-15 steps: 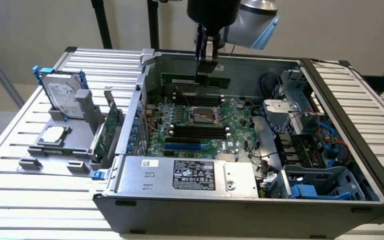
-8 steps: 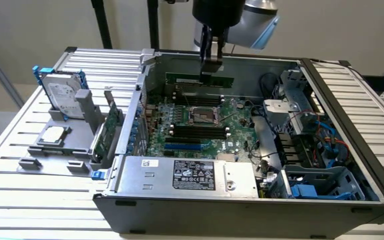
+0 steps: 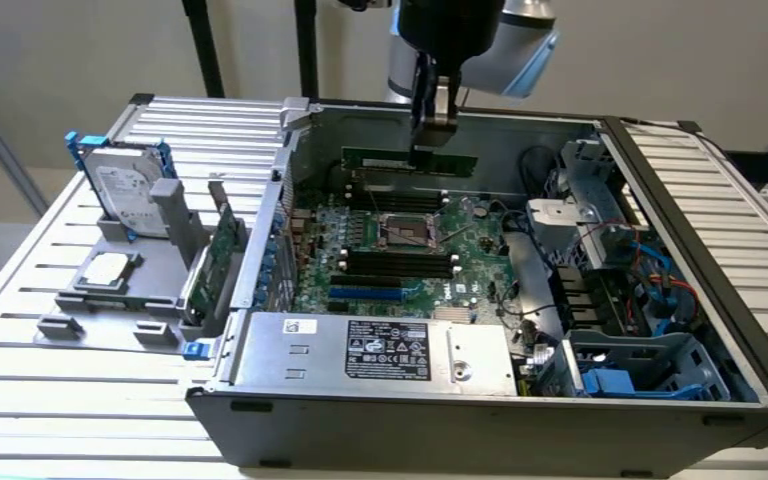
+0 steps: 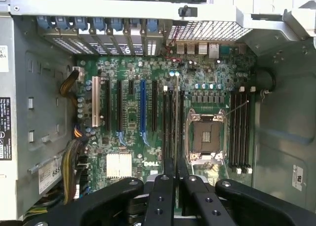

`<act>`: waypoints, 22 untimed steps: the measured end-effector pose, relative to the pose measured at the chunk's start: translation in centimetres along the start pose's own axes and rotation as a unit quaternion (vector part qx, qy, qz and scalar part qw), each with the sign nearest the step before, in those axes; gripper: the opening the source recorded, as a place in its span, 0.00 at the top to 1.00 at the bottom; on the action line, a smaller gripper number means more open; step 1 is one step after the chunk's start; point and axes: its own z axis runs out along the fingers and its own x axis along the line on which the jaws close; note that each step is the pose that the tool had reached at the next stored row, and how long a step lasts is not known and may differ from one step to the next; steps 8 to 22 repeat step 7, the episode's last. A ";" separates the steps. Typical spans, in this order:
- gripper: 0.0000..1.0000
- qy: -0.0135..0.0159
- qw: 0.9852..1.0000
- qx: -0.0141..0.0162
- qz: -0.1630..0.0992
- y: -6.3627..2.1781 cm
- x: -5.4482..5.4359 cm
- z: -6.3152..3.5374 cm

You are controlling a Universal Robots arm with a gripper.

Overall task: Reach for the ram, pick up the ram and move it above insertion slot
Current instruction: 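Pick up the ram and move it above insertion slot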

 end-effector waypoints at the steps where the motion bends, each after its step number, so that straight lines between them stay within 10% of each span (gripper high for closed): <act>1: 0.87 0.000 1.000 0.000 0.000 -0.07 0.0 0.00; 22: 0.87 0.000 1.000 0.000 0.000 -0.12 0.0 -0.01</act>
